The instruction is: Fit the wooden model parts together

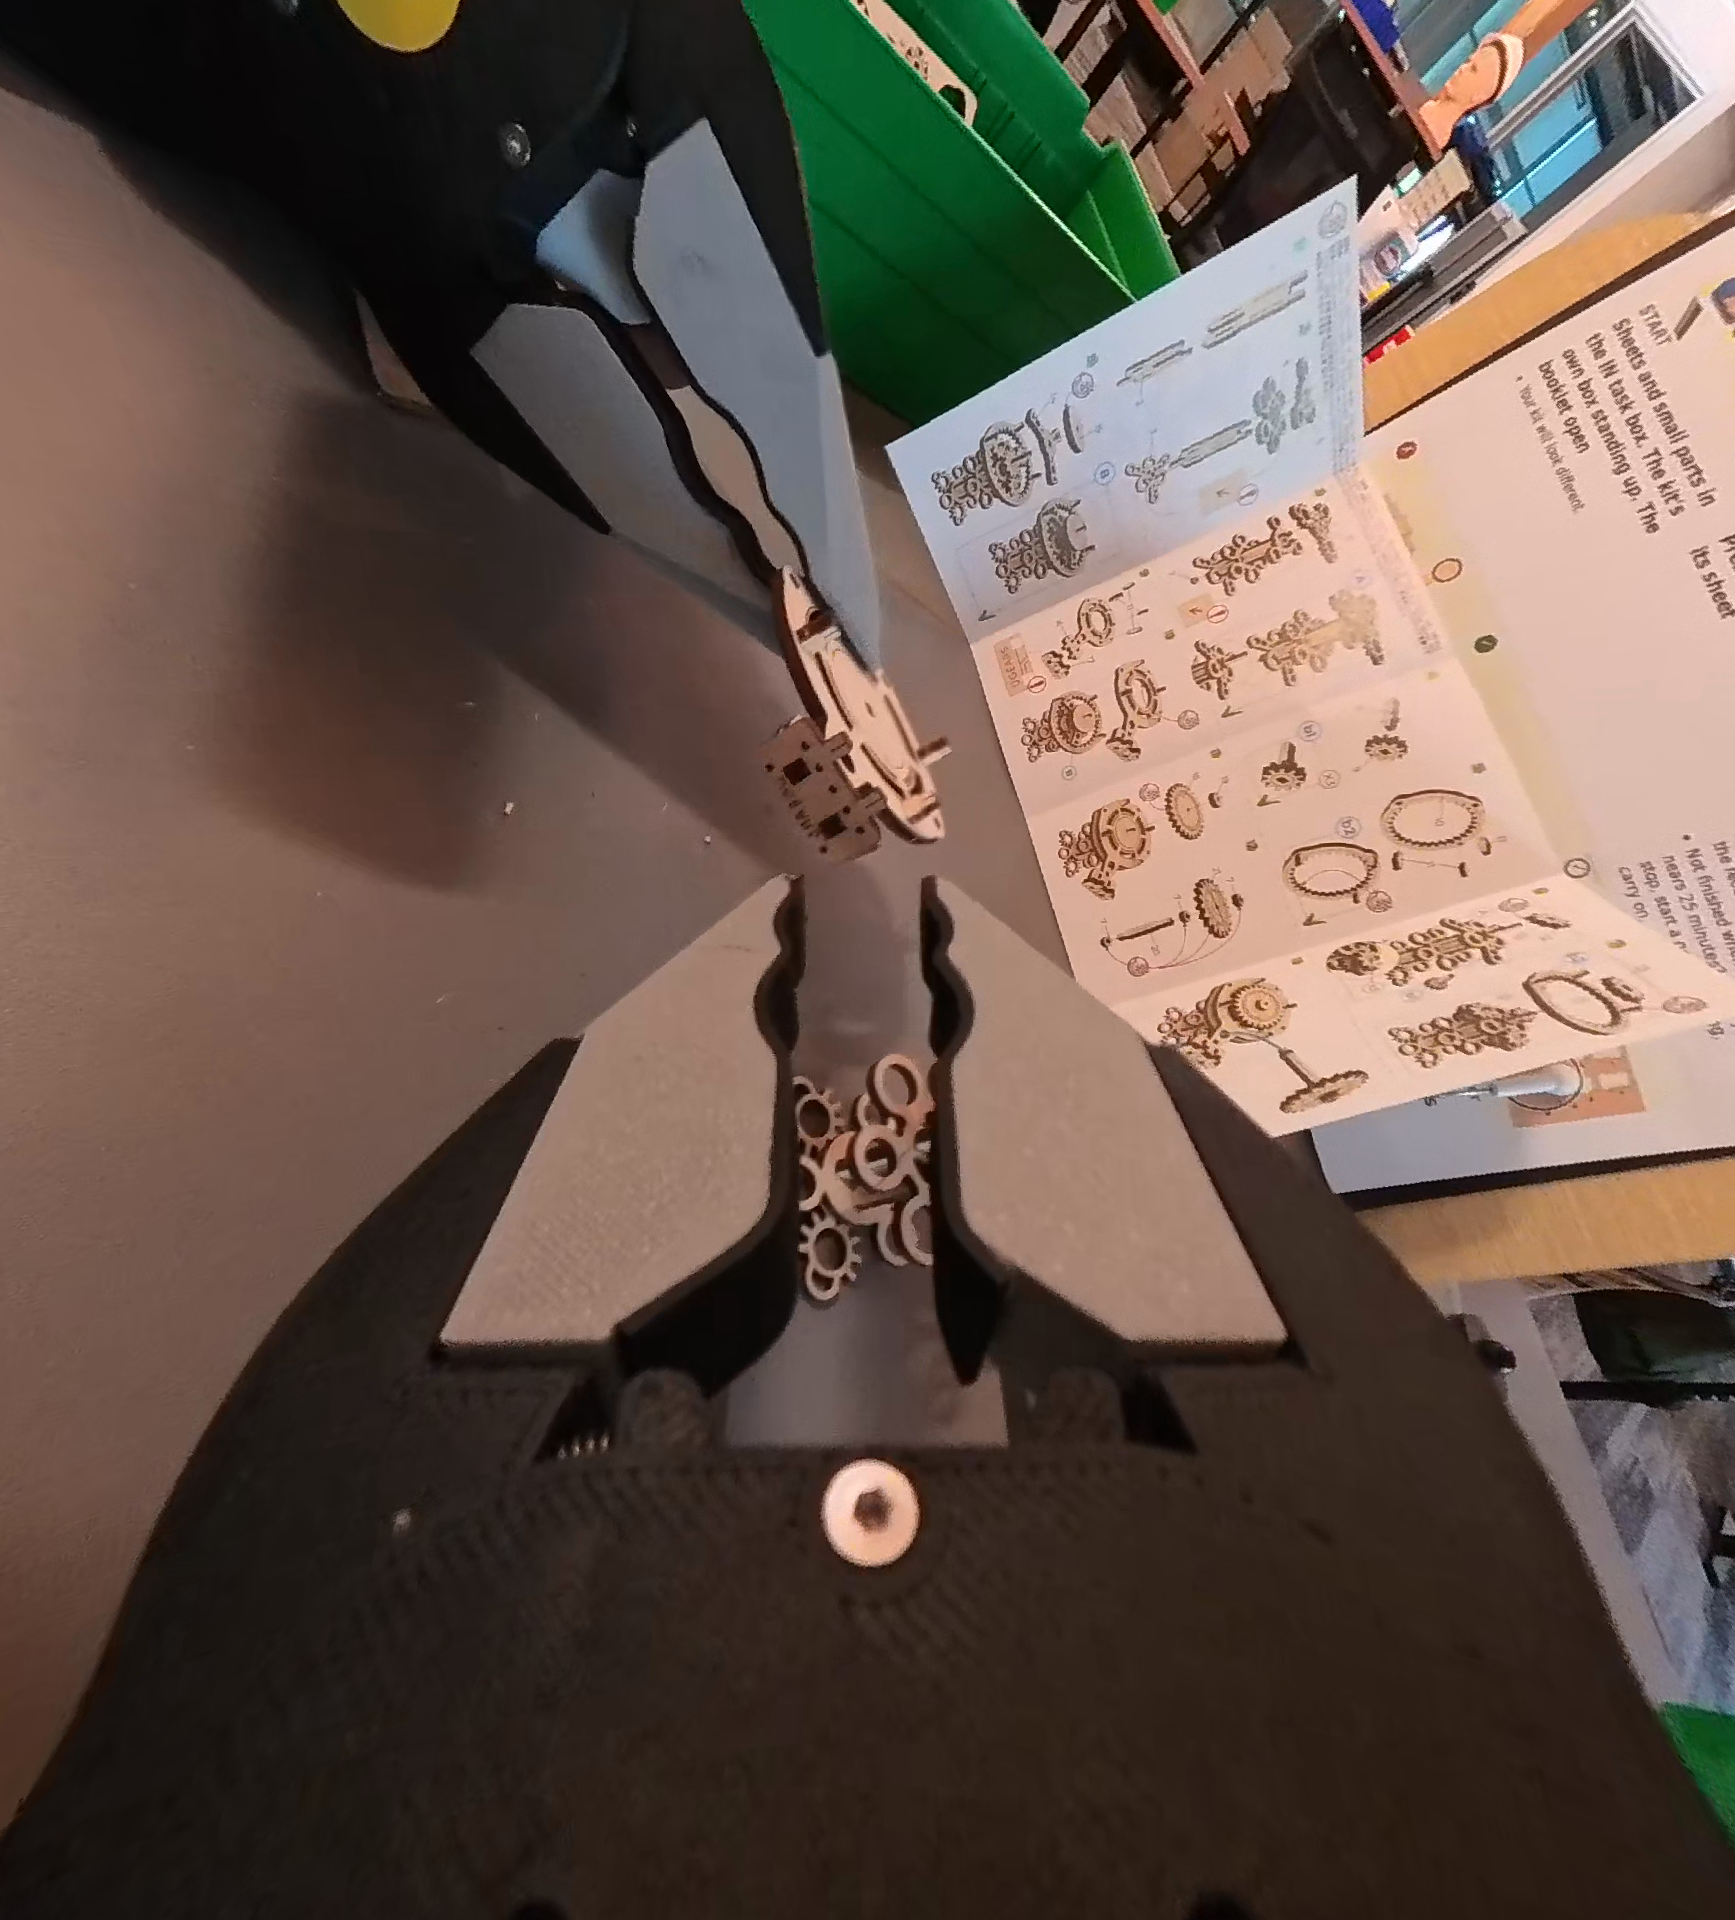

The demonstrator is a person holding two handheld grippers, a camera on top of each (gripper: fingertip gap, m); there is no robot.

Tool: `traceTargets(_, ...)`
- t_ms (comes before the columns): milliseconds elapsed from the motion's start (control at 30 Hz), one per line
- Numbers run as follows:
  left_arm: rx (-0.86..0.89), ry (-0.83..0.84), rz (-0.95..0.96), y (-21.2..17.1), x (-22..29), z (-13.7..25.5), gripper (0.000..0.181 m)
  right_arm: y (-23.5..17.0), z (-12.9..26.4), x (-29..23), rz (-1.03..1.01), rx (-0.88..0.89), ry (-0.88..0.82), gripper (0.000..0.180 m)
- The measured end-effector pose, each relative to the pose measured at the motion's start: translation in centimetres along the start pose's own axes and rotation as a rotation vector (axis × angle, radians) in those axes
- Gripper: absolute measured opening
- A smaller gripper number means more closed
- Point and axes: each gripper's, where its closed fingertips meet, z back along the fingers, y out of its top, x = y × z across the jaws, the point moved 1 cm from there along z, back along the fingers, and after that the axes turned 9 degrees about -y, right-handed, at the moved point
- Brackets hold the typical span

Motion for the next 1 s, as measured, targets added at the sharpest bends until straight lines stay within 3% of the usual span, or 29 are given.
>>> traceTargets(467, 0.168, -0.215, 0.366, 2.8, 1.3, 0.1, 0.0, 1.2, 0.3, 0.7, 0.003, 0.051, -0.069, 0.012)
traceTargets(767, 0.287, -0.276, 0.82, 2.2, -0.6, 0.9, 0.0, 0.2, 0.7, 2.5, -0.001, 0.021, -0.158, 0.002)
traceTargets(867, 0.296, -0.264, 0.804, 0.5, -1.1, 2.7, 0.0, -0.3, 0.6, 3.3, -0.054, 0.023, -0.159, 0.002)
traceTargets(1000, 0.057, -0.246, 0.582, -2.9, 1.0, 2.8, 0.0, -1.1, 0.4, 4.4, -0.12, 0.012, -0.165, 0.002)
